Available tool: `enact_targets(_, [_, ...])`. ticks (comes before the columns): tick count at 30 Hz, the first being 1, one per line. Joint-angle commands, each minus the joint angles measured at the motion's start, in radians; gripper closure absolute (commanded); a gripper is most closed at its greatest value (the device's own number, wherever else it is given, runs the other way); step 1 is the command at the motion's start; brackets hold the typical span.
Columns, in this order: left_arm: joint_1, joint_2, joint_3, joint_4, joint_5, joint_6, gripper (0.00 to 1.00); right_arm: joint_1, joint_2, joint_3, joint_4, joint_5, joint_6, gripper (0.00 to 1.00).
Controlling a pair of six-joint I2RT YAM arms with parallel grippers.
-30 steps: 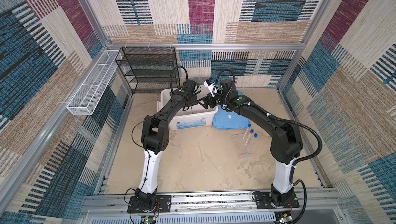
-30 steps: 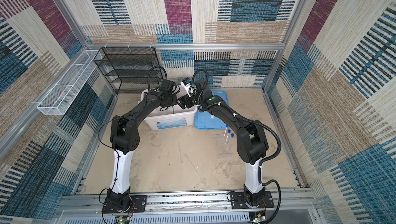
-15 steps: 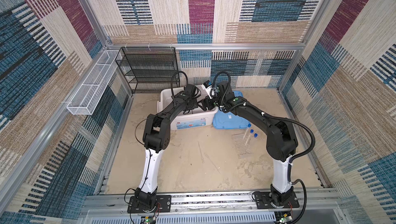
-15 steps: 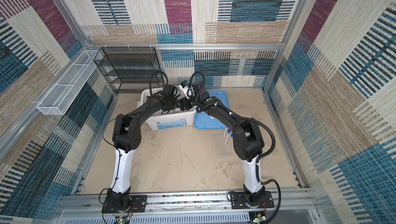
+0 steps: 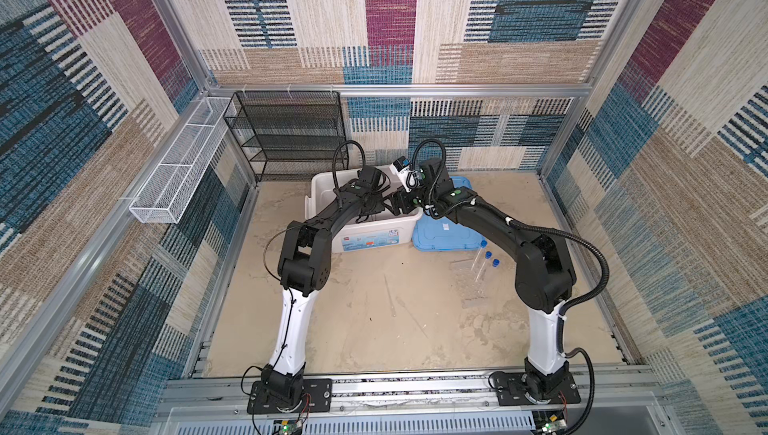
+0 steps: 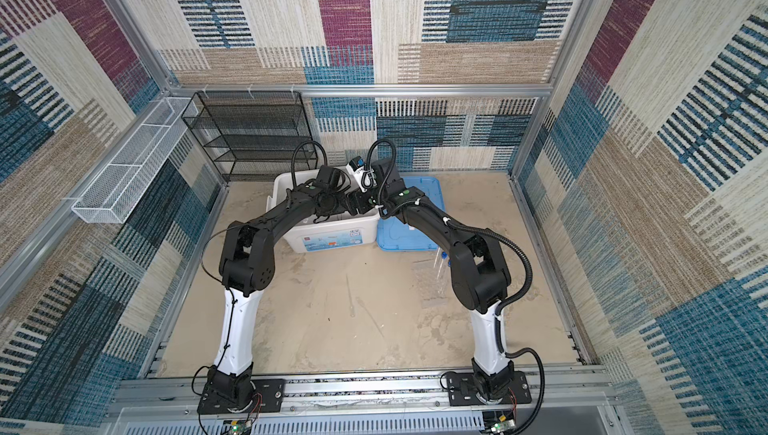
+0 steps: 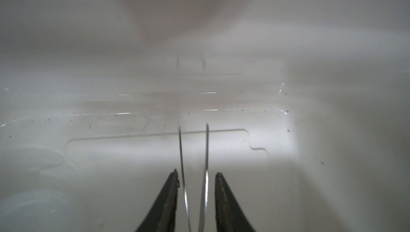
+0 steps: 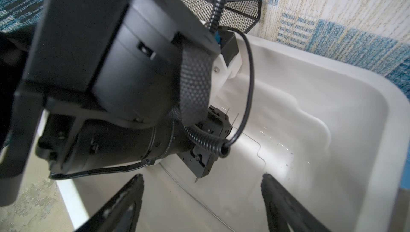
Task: Organize the chemistry lab equipment
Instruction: 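Lower the tweezers into the bin and open the left gripper, then withdraw the left gripper and lower it over the clear plastic dropper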
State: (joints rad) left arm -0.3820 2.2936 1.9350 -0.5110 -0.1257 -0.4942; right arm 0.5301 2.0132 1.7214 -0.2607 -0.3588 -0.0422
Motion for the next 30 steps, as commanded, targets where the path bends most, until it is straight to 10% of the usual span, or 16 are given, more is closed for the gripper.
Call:
enact_targets(1, [0.002, -0.032, -0.003, -0.008, -0.015, 0.009, 0.55, 0.002, -0.023, 0.005, 0.004, -0.006, 0.006, 0.15])
enact_targets(17, [0.0, -0.402, -0.161, 0.068, 0.047, -0.029, 0.0, 0.004, -0.208, -0.1, 0.108, 0.0, 0.071, 0.08])
enact_targets(30, [-0.008, -0.748, -0.425, -0.044, 0.241, -0.116, 0.0, 0.009, -0.606, -0.437, 0.128, 0.015, 0.062, 0.0])
